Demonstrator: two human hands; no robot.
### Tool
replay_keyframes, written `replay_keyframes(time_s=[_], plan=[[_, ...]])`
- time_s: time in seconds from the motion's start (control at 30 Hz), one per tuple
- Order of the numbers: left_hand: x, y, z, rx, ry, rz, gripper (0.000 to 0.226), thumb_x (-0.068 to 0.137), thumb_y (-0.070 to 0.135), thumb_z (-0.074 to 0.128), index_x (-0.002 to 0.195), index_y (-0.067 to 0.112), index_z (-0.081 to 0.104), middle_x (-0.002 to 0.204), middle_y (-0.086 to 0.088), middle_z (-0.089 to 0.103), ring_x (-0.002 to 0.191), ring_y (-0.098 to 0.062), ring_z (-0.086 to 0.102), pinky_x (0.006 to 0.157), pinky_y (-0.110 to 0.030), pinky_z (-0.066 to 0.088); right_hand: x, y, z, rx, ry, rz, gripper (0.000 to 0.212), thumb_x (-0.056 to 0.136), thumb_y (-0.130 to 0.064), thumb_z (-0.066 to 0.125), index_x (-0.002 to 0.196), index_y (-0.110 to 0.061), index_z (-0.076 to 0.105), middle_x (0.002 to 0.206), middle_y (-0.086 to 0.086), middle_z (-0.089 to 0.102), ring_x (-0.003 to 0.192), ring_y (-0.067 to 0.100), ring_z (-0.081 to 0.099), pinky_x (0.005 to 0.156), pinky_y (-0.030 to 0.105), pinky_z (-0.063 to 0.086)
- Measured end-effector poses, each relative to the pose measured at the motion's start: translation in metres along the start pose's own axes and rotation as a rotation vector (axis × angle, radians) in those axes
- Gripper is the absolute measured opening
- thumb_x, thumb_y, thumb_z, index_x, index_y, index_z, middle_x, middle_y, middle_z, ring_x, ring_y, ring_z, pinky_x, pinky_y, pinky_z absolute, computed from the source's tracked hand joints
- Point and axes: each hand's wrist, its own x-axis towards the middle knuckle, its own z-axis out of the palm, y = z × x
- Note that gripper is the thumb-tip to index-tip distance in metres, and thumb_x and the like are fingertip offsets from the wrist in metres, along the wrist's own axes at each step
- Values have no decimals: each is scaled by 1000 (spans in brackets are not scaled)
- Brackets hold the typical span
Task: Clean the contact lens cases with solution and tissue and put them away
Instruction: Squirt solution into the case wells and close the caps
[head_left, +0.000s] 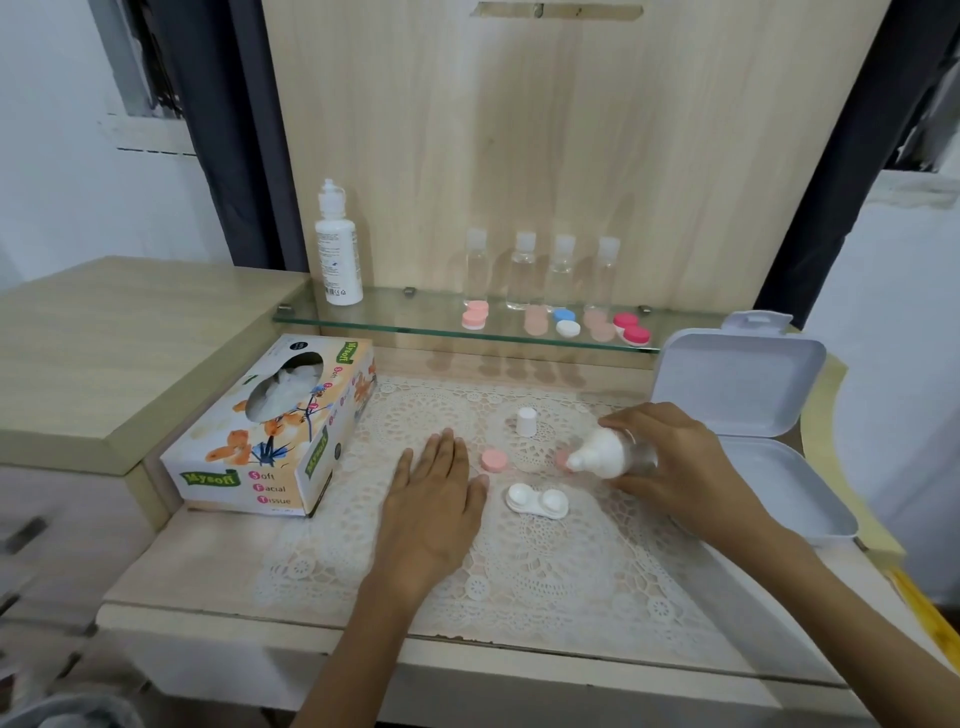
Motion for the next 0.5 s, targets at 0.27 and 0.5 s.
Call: replay_keyframes(time_s=[0.27,0.5], plan=[[1,-1,0,-13,0,-1,57,101,42,14,149,15,3,158,1,-4,144,-9,-6,117,-31,-9,6,1,16,-147,26,-146,51,60,-19,90,104,-9,67,102,5,65,97,26,59,64,39,55],[0,-1,0,-26,6,1,57,101,42,14,149,15,3,158,1,-3,144,-8,-6,117,-30,-9,7,1,15,-280,56,-240,49,56,-7,89,101,-5,69,100,9,65,95,30,61,64,35,53]])
